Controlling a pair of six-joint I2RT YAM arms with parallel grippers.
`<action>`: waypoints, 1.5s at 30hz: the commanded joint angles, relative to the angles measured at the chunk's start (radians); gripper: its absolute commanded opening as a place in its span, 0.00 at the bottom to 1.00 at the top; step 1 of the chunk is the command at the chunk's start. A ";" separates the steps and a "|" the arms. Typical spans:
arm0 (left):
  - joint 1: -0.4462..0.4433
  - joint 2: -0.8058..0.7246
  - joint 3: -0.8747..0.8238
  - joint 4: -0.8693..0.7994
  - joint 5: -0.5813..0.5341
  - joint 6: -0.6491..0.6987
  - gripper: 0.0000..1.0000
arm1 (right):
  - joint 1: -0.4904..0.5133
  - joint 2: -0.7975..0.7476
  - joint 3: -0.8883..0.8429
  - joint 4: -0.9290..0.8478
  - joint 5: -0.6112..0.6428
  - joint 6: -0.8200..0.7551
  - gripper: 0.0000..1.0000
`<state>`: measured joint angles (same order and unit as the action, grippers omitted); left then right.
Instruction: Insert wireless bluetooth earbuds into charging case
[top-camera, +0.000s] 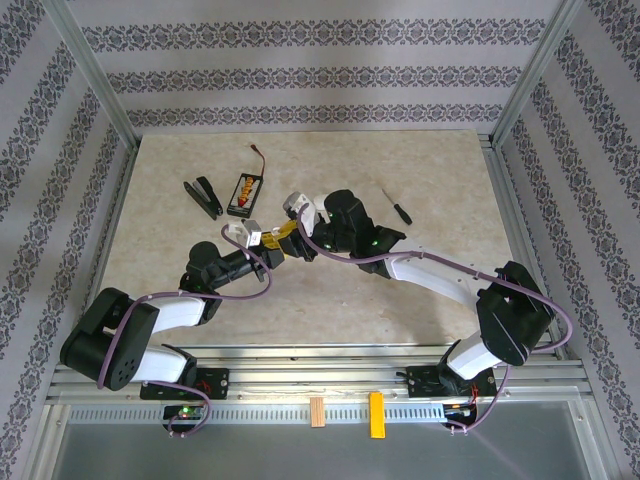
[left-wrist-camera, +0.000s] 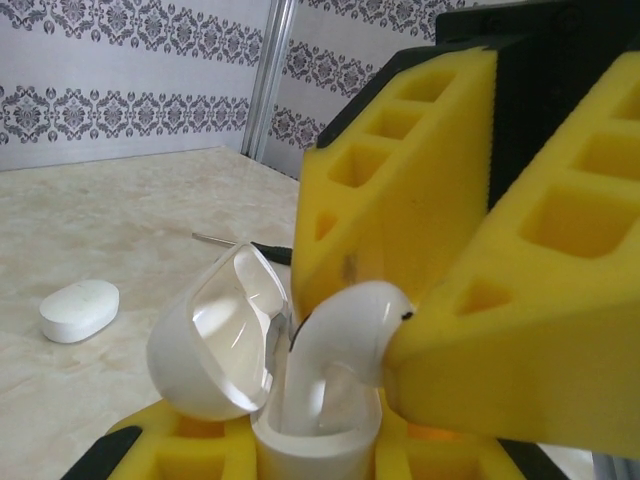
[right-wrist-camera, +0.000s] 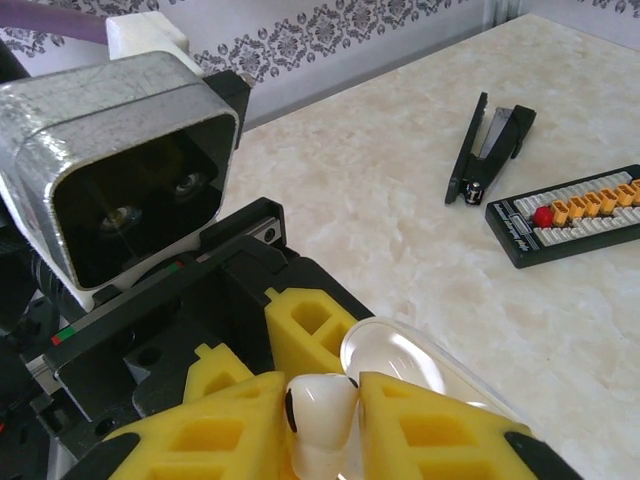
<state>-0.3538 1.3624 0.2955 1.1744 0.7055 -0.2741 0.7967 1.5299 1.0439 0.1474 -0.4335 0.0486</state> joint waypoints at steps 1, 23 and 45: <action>-0.011 -0.031 0.036 0.102 -0.009 -0.020 0.00 | 0.021 -0.006 -0.023 -0.063 0.012 0.002 0.33; -0.012 0.002 0.022 0.138 0.013 -0.008 0.01 | -0.028 -0.154 -0.066 0.008 0.047 0.091 0.76; -0.011 0.018 0.027 0.163 0.034 -0.019 0.01 | -0.053 -0.042 0.056 -0.145 0.113 0.136 0.78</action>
<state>-0.3542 1.3796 0.3016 1.2663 0.7155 -0.2745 0.7544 1.4693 1.0595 0.0250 -0.3458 0.1562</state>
